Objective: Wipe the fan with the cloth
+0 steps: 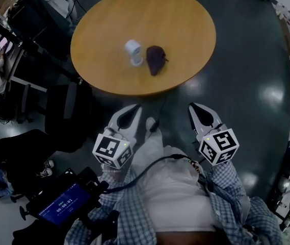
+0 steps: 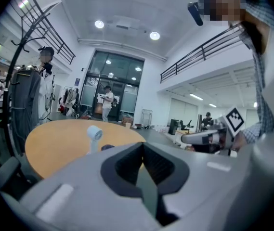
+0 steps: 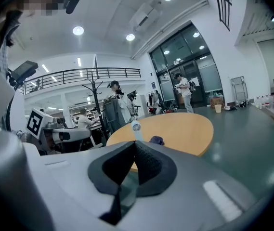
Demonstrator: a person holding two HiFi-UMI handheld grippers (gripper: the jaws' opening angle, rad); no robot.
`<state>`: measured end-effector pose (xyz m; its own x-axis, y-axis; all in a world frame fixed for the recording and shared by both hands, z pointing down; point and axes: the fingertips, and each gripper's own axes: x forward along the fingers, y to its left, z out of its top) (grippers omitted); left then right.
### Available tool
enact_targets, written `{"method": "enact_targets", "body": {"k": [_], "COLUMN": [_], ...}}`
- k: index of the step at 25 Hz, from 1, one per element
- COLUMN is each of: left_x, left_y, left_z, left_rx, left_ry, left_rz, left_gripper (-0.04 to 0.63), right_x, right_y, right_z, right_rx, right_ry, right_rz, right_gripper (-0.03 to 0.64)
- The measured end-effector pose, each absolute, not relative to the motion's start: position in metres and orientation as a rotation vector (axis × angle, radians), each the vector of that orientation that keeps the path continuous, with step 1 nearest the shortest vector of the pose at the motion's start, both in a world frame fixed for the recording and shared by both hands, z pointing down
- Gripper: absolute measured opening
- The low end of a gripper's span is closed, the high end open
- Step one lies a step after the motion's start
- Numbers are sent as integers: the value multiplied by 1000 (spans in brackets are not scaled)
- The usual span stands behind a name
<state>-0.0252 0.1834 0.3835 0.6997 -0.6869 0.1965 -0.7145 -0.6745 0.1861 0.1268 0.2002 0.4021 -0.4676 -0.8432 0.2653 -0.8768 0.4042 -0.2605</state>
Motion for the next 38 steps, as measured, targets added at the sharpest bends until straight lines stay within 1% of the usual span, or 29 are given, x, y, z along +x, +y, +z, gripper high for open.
{"method": "enact_targets", "body": {"k": [5, 10, 14, 16, 22, 26, 29, 32, 35, 38], "left_x": [-21, -24, -39, -45, -66, -71, -72, -55, -37, -33], "left_y": [148, 94, 48, 27, -15, -25, -26, -43, -56, -54], "left_z": [385, 389, 400, 410, 459, 500, 527, 547, 554, 551], "left_rx": [2696, 2706, 2737, 2762, 2797, 2771, 2756, 2767, 2745, 2757], "left_ry": [-1099, -1077, -1043, -1022, -957, -908, -865, -834, -850, -857], "left_rz": [159, 149, 236, 283, 389, 573, 650, 663, 671, 665], "left_gripper": [0, 0, 0, 20, 147, 178, 224, 245, 253, 255], "right_x": [128, 120, 104, 98, 82, 81, 76, 81, 86, 76], "right_y": [169, 115, 61, 35, -16, -30, -39, -58, -68, -64], "right_z": [400, 400, 394, 394, 412, 426, 443, 468, 485, 490], "right_rx": [1589, 1568, 1557, 1565, 1585, 1573, 1539, 1473, 1367, 1280], "right_ry": [-2547, -2529, -2528, -2522, -2447, -2377, -2333, -2314, -2314, -2341], "right_rz": [548, 528, 507, 501, 544, 612, 671, 697, 694, 686], "right_gripper": [3, 3, 3, 3, 3, 3, 3, 3, 3, 3]}}
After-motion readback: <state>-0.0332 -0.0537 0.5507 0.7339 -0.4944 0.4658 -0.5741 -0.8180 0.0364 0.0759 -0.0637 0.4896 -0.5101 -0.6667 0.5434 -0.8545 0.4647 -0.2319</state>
